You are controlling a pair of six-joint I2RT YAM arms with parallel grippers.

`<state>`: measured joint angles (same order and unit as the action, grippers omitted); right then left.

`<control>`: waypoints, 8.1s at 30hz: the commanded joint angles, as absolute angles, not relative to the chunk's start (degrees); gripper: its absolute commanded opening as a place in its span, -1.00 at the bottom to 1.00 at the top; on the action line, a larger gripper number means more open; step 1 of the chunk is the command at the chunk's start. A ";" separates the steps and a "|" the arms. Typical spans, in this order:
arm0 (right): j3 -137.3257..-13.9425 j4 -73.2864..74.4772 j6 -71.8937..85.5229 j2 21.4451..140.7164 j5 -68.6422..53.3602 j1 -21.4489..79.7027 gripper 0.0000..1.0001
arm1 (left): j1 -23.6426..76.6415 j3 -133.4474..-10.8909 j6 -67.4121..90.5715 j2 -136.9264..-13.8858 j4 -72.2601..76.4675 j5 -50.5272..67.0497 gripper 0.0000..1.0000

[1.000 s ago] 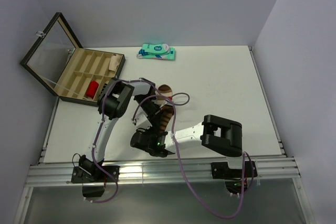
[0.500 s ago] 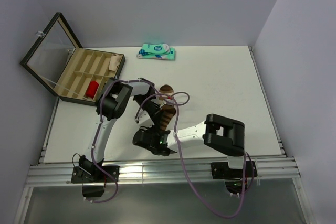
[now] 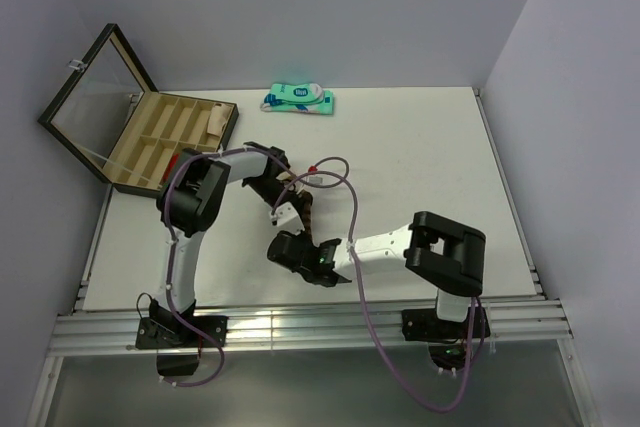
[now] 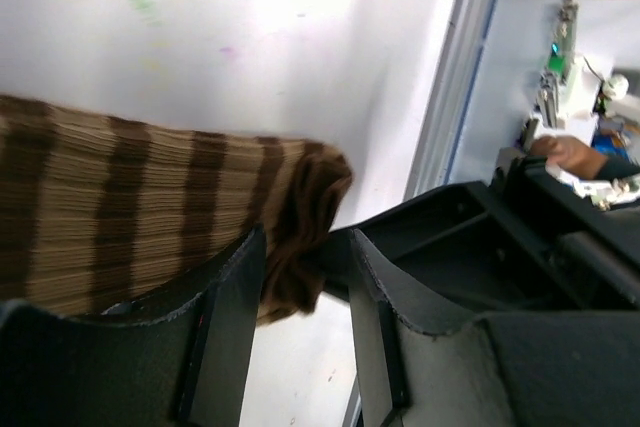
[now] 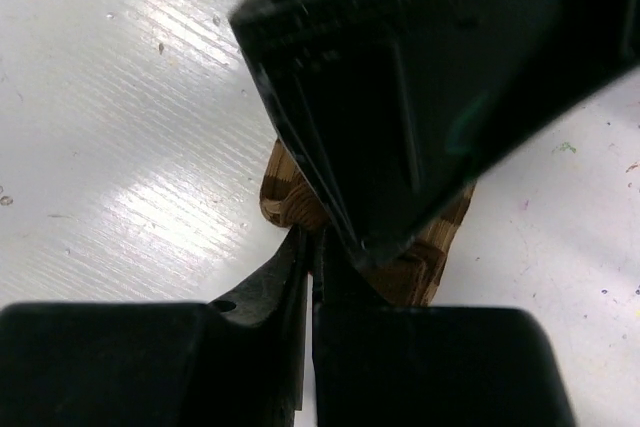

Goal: Roll the socks
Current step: Roll the sock at the center of the board.

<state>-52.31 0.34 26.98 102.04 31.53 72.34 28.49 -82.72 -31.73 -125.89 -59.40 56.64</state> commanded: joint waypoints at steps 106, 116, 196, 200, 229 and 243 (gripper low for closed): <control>-69.17 4.66 33.66 125.60 -54.84 39.11 -0.98 | 49.31 -29.17 -37.79 -72.42 0.97 15.82 0.13; -69.43 5.45 33.22 125.42 -54.84 39.02 -0.98 | 49.31 -33.05 -39.28 -79.98 -3.33 16.00 0.07; -68.03 5.45 33.22 125.24 -54.14 38.50 -1.00 | 50.27 -35.33 -38.58 -75.41 -4.75 13.27 -0.05; -67.59 4.92 33.40 125.33 -53.96 38.50 -1.00 | 50.10 -34.02 -38.76 -74.27 -4.13 12.83 -0.03; -66.36 4.66 33.05 124.45 -53.97 38.50 -1.00 | 45.97 -34.89 -39.82 -84.98 -2.03 8.27 -0.06; -63.81 4.22 33.31 117.78 -47.48 38.58 -0.84 | 45.09 -37.00 -38.15 -87.19 -6.76 11.41 -0.84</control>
